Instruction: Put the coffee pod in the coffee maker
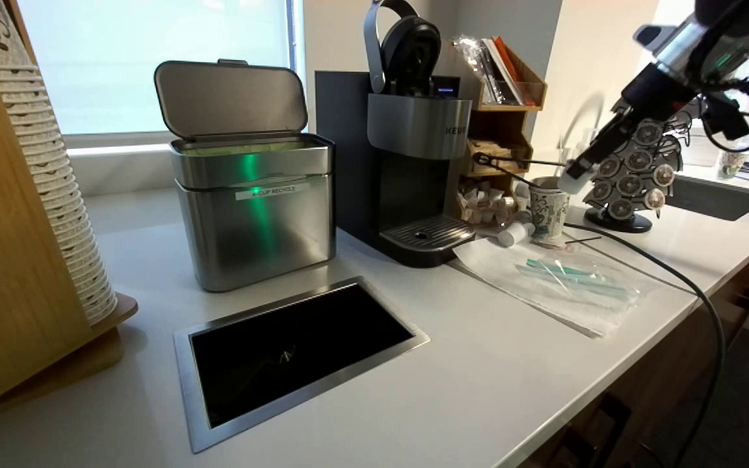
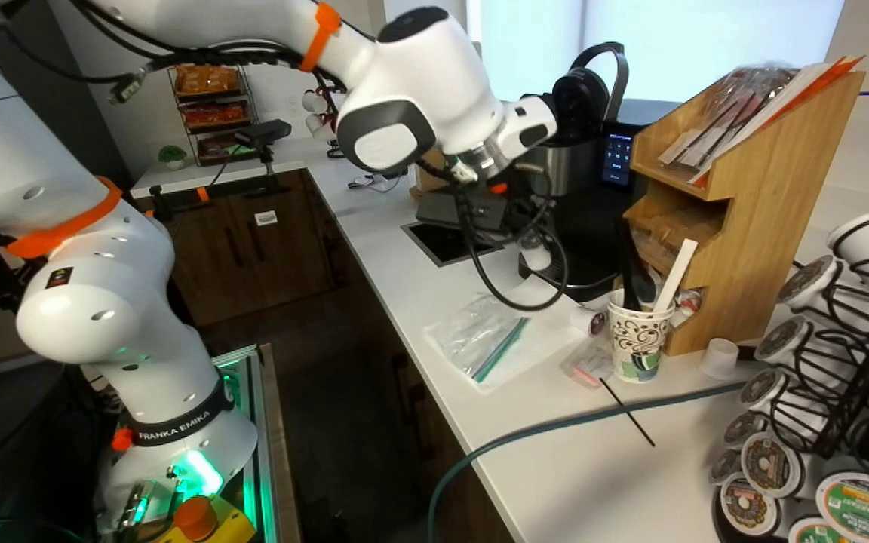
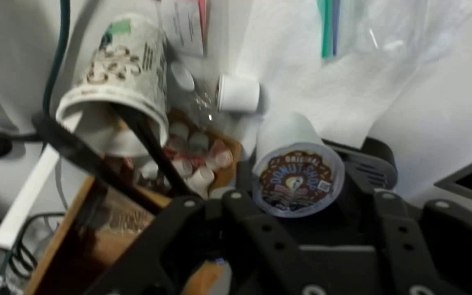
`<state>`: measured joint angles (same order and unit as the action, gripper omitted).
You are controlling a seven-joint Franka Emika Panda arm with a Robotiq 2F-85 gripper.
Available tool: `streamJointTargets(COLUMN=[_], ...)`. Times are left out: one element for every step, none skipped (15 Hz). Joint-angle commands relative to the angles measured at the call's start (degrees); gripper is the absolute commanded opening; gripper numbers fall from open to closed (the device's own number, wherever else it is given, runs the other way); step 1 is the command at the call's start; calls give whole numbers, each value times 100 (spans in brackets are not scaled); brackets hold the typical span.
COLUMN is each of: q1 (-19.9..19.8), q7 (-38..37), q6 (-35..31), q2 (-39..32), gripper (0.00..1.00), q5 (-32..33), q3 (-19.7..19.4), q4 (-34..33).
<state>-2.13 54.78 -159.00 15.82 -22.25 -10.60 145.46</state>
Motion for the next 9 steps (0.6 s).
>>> streamJointTargets(q1=[373, 778, 1093, 794, 943, 961, 954, 946, 940], q7=[497, 389, 488, 85, 32, -13, -10, -3, 2], q6=[261, 245, 285, 66, 72, 73, 75, 76, 77], q2=[1191, 1324, 1425, 1118, 1253, 1296, 1270, 1212, 1164], gripper=[29, 29, 29, 29, 54, 54, 54, 54, 54], q5=[-143, -11, -178, 228, 266, 308, 312, 307, 301], q3=[38, -192, -344, -245, -289, -308, -334, -359, -372], q4=[215, 39, -129, -26, -73, -65, -55, -55, -55])
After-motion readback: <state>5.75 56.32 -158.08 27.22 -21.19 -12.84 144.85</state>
